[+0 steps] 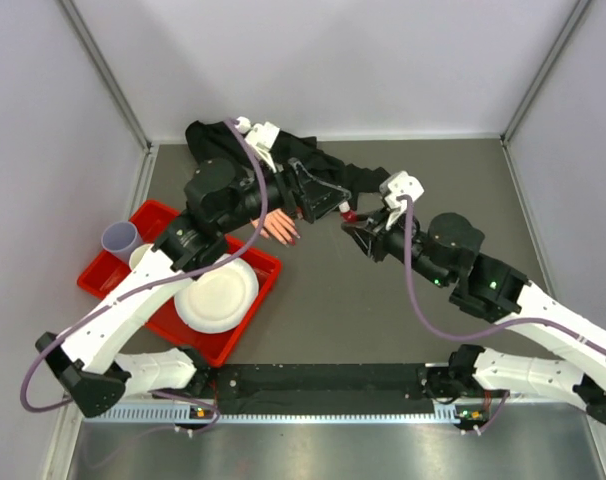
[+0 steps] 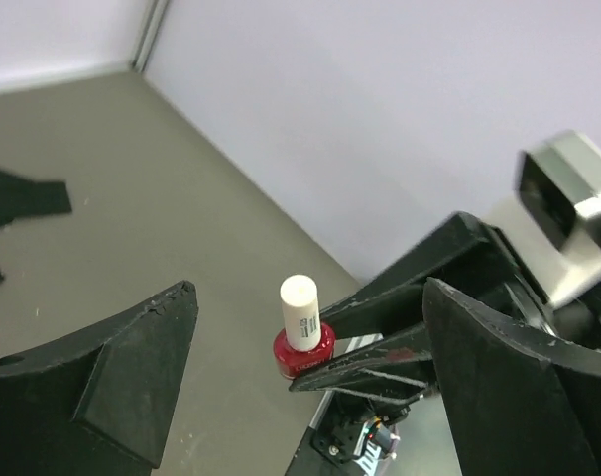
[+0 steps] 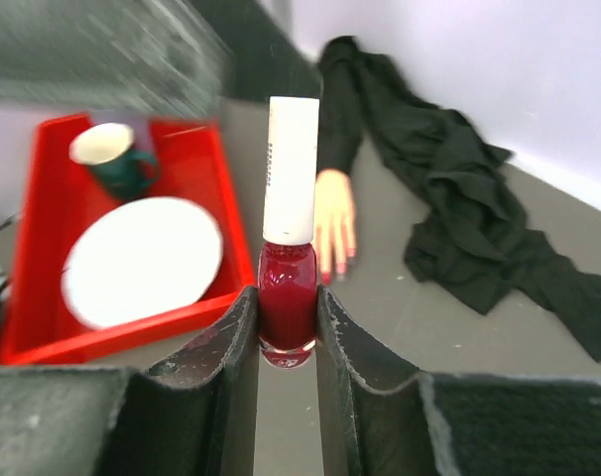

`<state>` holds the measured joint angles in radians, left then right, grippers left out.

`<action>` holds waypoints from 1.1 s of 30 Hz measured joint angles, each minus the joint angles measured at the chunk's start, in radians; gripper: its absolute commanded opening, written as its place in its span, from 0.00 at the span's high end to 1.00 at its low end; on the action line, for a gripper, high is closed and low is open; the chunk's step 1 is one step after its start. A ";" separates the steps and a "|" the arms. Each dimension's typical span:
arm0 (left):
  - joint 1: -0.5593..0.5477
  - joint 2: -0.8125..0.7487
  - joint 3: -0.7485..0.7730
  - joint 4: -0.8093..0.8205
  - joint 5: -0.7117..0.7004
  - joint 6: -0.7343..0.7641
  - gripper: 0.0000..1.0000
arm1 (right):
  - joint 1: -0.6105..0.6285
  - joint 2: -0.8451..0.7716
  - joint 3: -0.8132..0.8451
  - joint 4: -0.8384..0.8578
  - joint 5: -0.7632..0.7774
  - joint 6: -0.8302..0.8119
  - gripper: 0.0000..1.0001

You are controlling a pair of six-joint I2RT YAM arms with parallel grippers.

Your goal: Paint the nails

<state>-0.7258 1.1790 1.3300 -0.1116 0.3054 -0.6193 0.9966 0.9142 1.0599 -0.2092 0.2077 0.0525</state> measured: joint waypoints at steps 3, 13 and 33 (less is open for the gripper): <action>0.021 -0.052 -0.039 0.068 0.071 0.021 0.09 | -0.074 -0.033 -0.010 -0.001 -0.182 0.022 1.00; 0.052 -0.052 -0.198 0.443 0.407 -0.075 0.13 | -0.361 -0.086 -0.079 0.154 -0.824 0.266 1.00; 0.049 0.028 -0.190 0.636 0.522 -0.203 1.00 | -0.409 -0.057 -0.099 0.274 -0.992 0.385 1.00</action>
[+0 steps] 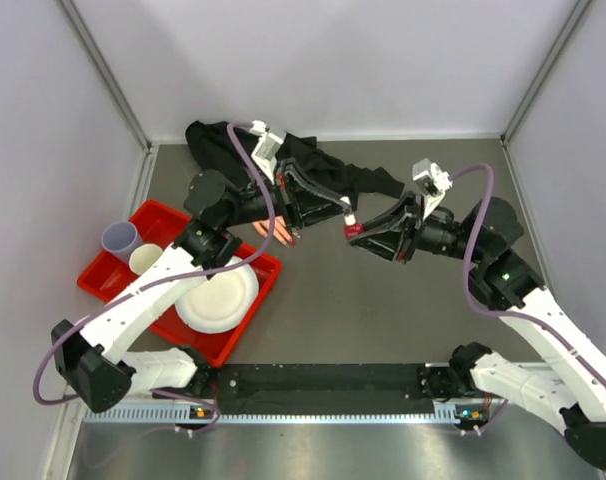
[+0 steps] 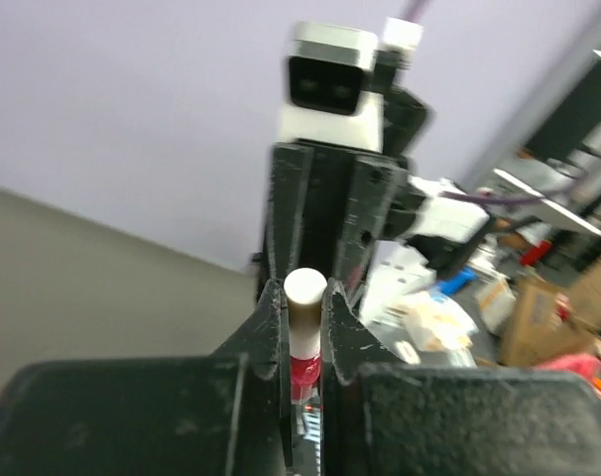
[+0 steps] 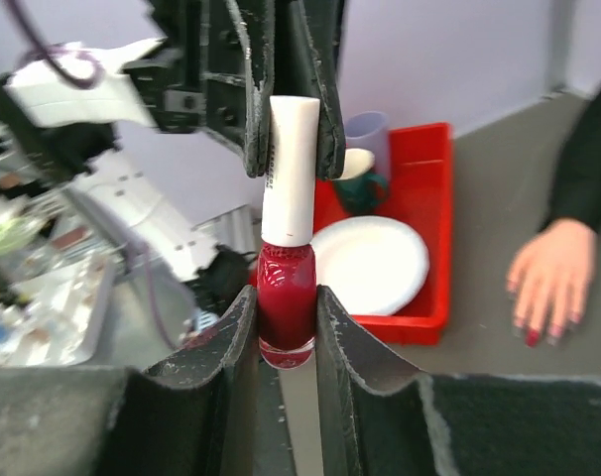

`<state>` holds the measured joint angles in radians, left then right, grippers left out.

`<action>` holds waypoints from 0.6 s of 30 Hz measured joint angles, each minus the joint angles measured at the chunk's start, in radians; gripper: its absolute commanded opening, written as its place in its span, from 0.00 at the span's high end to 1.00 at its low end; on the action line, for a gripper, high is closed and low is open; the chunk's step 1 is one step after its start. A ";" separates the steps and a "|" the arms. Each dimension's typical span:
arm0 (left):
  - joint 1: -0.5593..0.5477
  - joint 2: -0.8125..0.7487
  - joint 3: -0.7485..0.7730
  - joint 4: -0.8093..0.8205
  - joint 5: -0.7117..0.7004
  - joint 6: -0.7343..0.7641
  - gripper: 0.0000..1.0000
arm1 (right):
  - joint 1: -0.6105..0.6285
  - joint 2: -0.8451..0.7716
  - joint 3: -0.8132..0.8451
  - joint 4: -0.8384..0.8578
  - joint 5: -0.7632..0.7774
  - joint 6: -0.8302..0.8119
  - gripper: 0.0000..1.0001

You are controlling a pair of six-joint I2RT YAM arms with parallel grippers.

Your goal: Paint the nails

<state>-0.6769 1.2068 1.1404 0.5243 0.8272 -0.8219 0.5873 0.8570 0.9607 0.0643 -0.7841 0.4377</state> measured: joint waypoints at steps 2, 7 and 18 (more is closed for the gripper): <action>-0.018 0.001 0.041 -0.130 -0.075 0.071 1.00 | 0.021 -0.012 0.018 -0.068 0.097 -0.051 1.00; -0.200 0.000 0.167 -0.403 -0.536 0.272 1.00 | 0.307 -0.024 0.105 -0.257 0.730 -0.215 1.00; -0.336 0.112 0.300 -0.624 -1.001 0.273 0.43 | 0.588 0.018 0.072 -0.245 1.459 -0.462 1.00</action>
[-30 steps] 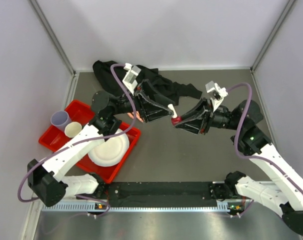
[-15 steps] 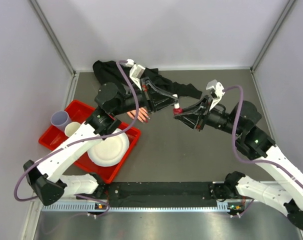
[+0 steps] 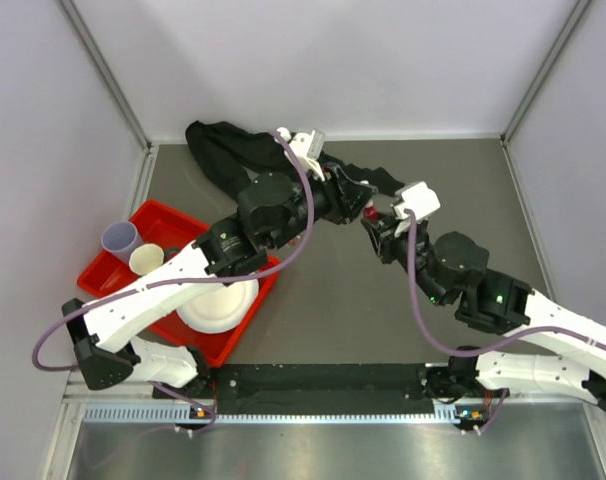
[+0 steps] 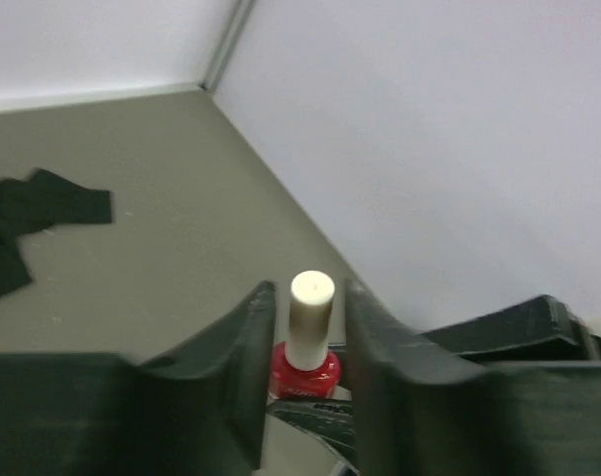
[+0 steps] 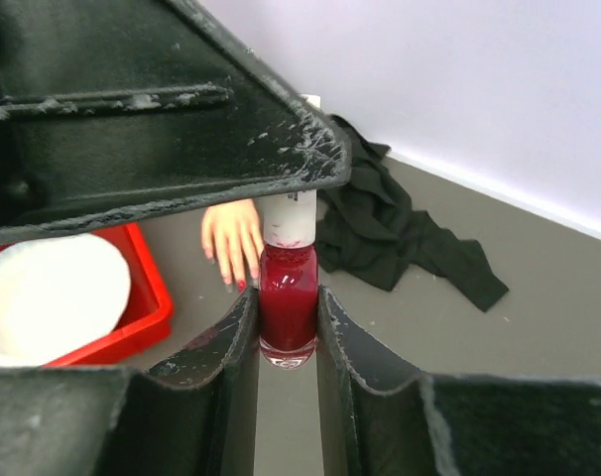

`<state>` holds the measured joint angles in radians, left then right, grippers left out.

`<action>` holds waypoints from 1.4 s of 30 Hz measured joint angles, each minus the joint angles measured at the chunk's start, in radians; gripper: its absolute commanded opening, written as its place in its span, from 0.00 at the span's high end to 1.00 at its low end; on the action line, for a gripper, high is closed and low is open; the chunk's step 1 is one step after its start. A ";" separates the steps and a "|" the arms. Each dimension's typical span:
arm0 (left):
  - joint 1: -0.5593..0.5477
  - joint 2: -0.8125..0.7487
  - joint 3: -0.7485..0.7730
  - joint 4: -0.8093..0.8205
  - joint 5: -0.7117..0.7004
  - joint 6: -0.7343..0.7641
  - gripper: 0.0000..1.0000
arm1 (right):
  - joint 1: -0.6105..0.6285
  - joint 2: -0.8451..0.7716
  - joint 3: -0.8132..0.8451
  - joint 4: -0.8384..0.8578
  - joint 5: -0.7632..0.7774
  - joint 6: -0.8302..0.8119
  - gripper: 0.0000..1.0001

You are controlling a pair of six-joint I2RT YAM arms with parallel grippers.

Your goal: Paint the nails

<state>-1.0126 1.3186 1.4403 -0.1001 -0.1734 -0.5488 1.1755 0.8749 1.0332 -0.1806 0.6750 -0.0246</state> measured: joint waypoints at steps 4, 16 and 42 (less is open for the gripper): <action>0.008 -0.031 -0.035 0.024 0.075 -0.006 0.14 | -0.131 -0.089 -0.042 0.001 -0.202 0.033 1.00; 0.386 -0.098 -0.197 0.344 0.727 -0.243 0.13 | -0.484 -0.187 -0.063 0.006 -0.957 0.206 1.00; 0.344 -0.031 -0.243 0.723 1.102 -0.376 1.00 | -0.630 -0.017 -0.089 0.317 -1.556 0.550 1.00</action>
<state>-0.6689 1.2877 1.1973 0.6224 0.9287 -0.9249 0.5457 0.8581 0.9443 0.1364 -0.8806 0.5255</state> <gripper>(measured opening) 0.187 0.233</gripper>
